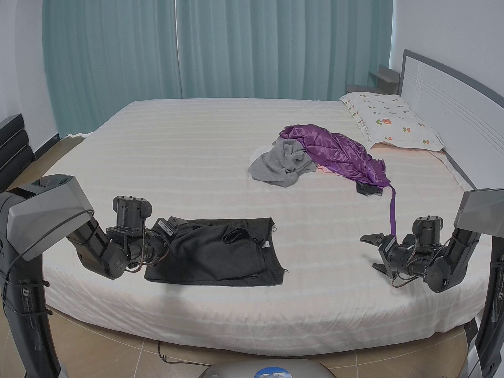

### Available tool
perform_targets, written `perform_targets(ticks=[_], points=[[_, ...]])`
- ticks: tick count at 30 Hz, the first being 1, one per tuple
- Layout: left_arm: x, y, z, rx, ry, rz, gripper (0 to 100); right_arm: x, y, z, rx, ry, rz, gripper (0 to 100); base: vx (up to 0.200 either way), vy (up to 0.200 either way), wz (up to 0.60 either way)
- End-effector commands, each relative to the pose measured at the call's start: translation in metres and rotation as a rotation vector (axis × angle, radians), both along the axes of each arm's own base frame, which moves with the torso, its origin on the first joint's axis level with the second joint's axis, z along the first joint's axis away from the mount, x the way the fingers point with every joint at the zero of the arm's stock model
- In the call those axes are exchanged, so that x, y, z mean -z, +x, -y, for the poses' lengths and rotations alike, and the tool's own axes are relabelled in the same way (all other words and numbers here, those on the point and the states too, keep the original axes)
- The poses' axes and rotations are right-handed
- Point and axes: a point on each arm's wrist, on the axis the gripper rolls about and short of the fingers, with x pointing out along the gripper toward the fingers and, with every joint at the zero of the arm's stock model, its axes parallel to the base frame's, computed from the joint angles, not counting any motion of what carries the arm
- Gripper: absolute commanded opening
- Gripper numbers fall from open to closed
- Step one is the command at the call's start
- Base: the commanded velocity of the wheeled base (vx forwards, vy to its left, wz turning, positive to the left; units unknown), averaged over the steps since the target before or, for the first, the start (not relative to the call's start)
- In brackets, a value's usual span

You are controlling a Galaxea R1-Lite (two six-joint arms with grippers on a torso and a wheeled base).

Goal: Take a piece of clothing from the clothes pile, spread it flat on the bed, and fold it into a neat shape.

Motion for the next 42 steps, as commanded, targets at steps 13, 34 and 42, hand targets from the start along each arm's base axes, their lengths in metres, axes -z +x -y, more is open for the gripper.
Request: perform_targets(ticks=[13, 34, 42], points=[[0.014, 0.001, -0.002, -0.002, 0.003, -0.031, 100, -0.01, 0.004, 0.002, 0.011, 0.008, 0.036, 100, 0.0, 0.2, 0.0], [0.018, 0.002, 0.002, 0.005, 0.005, -0.01, 100, -0.045, -0.021, -0.164, -0.374, -0.019, 0.1, 100, 0.0, 0.0, 0.0], [0.017, 0.002, 0.002, -0.006, -0.009, -0.012, 100, -0.038, 0.006, -0.204, -0.415, -0.049, 0.053, 100, 0.0, 0.0, 0.0]])
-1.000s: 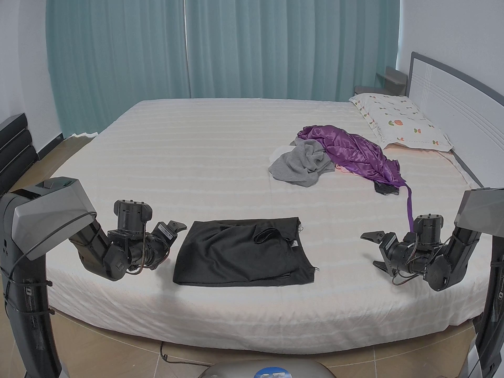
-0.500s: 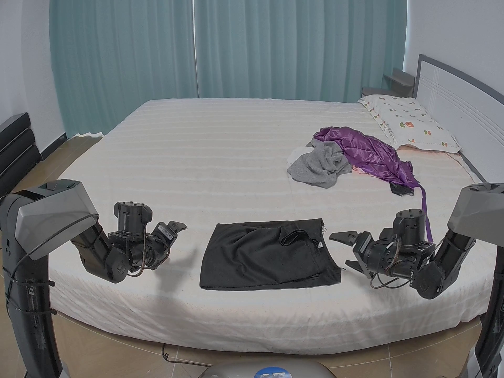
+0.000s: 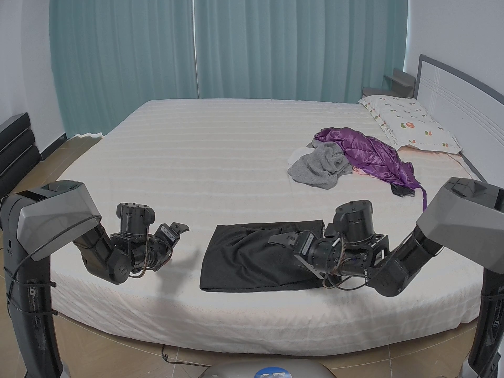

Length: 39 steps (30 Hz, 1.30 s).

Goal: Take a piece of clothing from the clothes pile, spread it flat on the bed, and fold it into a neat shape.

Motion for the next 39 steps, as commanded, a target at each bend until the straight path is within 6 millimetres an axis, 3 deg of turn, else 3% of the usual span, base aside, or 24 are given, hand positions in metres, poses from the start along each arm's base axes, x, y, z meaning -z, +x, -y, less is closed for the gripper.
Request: perform_targets(ticks=[1, 9, 10, 12, 16, 19, 24, 28, 34, 39], points=[[0.001, 0.0, 0.0, -0.006, -0.008, -0.004, 100, 0.016, 0.019, -0.03, -0.029, -0.033, -0.035, 100, 0.0, 0.0, 0.0], [0.001, -0.001, 0.0, -0.007, -0.002, -0.006, 100, 0.042, 0.054, -0.027, 0.065, -0.113, -0.067, 100, 0.0, 0.0, 0.0], [0.001, -0.001, 0.0, -0.01, -0.002, -0.006, 100, 0.044, 0.071, -0.021, 0.119, -0.124, -0.059, 100, 0.0, 0.0, 0.0], [0.001, -0.001, 0.0, -0.011, -0.001, -0.006, 100, 0.043, 0.082, -0.017, 0.157, -0.124, -0.042, 100, 0.0, 0.0, 0.0], [0.001, 0.0, -0.001, -0.015, -0.003, -0.005, 100, 0.049, 0.116, 0.017, 0.315, -0.162, 0.022, 100, 0.0, 0.0, 0.0], [0.001, 0.0, -0.001, -0.015, -0.003, -0.005, 100, 0.048, 0.127, 0.042, 0.383, -0.174, 0.028, 100, 0.0, 0.0, 0.0], [0.001, 0.001, -0.001, -0.015, -0.003, -0.003, 100, 0.043, 0.133, 0.078, 0.456, -0.178, 0.022, 100, 0.0, 0.0, 0.0], [0.002, 0.0, -0.001, -0.017, -0.001, -0.006, 100, 0.029, 0.13, 0.09, 0.453, -0.166, 0.073, 100, 0.0, 0.0, 0.0], [0.001, 0.0, -0.001, -0.017, -0.002, -0.004, 100, 0.012, 0.118, 0.088, 0.292, -0.119, 0.161, 100, 0.0, 0.0, 0.0], [0.002, -0.001, -0.001, -0.017, -0.001, -0.007, 100, 0.022, 0.115, 0.073, 0.163, -0.132, 0.176, 100, 0.0, 0.0, 0.0]])
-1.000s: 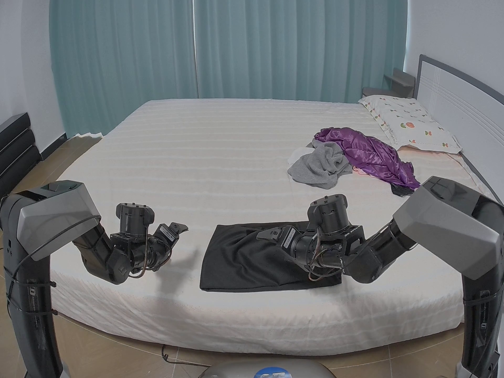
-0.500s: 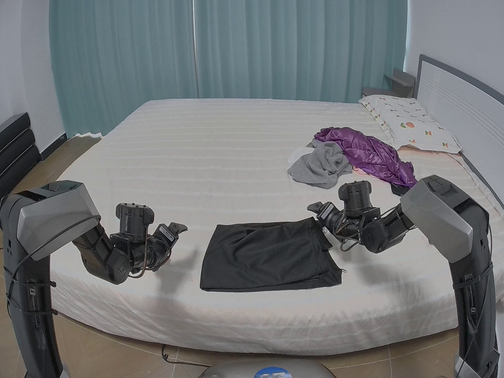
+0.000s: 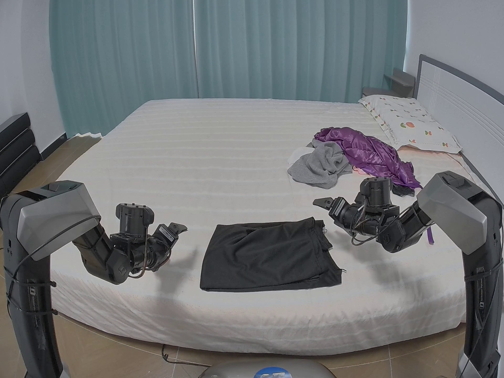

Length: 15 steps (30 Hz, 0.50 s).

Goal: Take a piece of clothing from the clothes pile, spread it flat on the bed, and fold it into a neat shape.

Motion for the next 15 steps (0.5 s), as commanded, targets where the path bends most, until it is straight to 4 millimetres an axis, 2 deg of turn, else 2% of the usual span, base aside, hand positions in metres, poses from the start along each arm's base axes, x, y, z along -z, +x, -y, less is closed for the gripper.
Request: perform_targets(ticks=[1, 9, 15], points=[[0.0, 0.0, -0.001, -0.002, 0.0, -0.003, 100, 0.004, -0.004, -0.015, -0.078, -0.025, 0.014, 100, 0.0, 0.0, 0.0], [0.0, -0.003, -0.003, -0.008, 0.002, -0.009, 100, 0.035, 0.008, -0.054, -0.146, -0.05, 0.021, 100, 0.0, 0.0, 0.0], [0.001, -0.004, -0.004, -0.009, 0.002, -0.013, 100, 0.044, 0.022, -0.052, -0.129, -0.145, 0.049, 100, 0.0, 0.0, 0.0]])
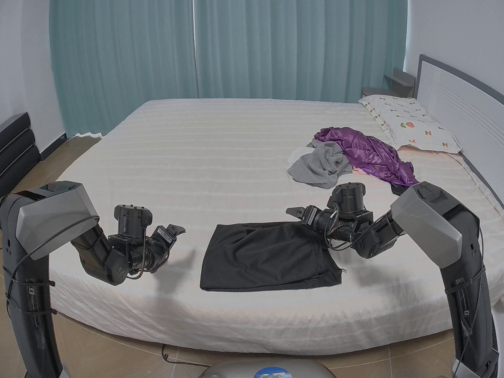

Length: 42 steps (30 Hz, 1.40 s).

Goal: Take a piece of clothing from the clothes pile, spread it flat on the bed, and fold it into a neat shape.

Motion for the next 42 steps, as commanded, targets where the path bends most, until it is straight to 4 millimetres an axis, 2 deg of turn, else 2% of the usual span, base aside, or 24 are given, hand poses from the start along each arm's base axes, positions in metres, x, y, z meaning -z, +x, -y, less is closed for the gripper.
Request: perform_targets(ticks=[1, 5, 12, 21, 22, 26, 30, 31, 32, 35, 39, 42], points=[[0.0, -0.001, 0.0, 0.0, 0.002, -0.002, 100, 0.023, 0.009, 0.001, 0.027, -0.067, -0.006, 0, 0.0, 0.0, 0.0], [0.0, -0.001, 0.0, -0.001, 0.002, -0.002, 100, 0.02, 0.009, 0.003, 0.039, -0.069, -0.003, 0, 0.0, 0.0, 0.0], [0.001, -0.001, 0.0, 0.0, 0.004, -0.002, 100, 0.007, 0.011, 0.019, 0.089, -0.07, 0.006, 0, 0.0, 0.0, 0.0], [0.001, -0.001, 0.0, 0.002, 0.005, -0.003, 100, 0.003, 0.008, 0.033, 0.115, -0.074, -0.011, 0, 0.0, 0.0, 0.0], [0.001, -0.001, 0.0, 0.001, 0.005, -0.003, 100, 0.004, 0.008, 0.035, 0.118, -0.075, -0.014, 100, 0.0, 0.0, 0.0], [0.001, -0.001, 0.0, 0.001, 0.005, -0.003, 100, 0.002, 0.005, 0.037, 0.121, -0.08, -0.037, 100, 0.0, 0.0, 0.0], [0.001, -0.001, 0.0, 0.001, 0.005, -0.003, 100, -0.027, -0.009, 0.055, 0.12, -0.011, -0.055, 100, 0.0, 0.0, 0.0], [0.001, -0.001, 0.0, 0.002, 0.005, -0.003, 100, -0.028, -0.01, 0.055, 0.115, -0.007, -0.056, 100, 0.0, 0.0, 0.0], [0.002, -0.001, 0.0, 0.001, 0.005, -0.005, 100, -0.034, -0.022, 0.06, 0.062, 0.033, -0.093, 100, 0.0, 0.0, 0.0], [0.001, -0.001, 0.0, 0.002, 0.005, -0.005, 100, -0.034, -0.04, 0.065, 0.01, 0.047, -0.14, 100, 0.0, 0.0, 0.0], [0.002, -0.001, 0.0, 0.003, 0.007, -0.007, 100, -0.027, -0.075, 0.064, -0.057, 0.058, -0.189, 100, 0.0, 0.0, 0.0], [0.002, -0.002, 0.001, 0.004, 0.01, -0.01, 100, -0.023, -0.081, 0.062, -0.079, 0.062, -0.198, 100, 0.0, 0.0, 0.0]])
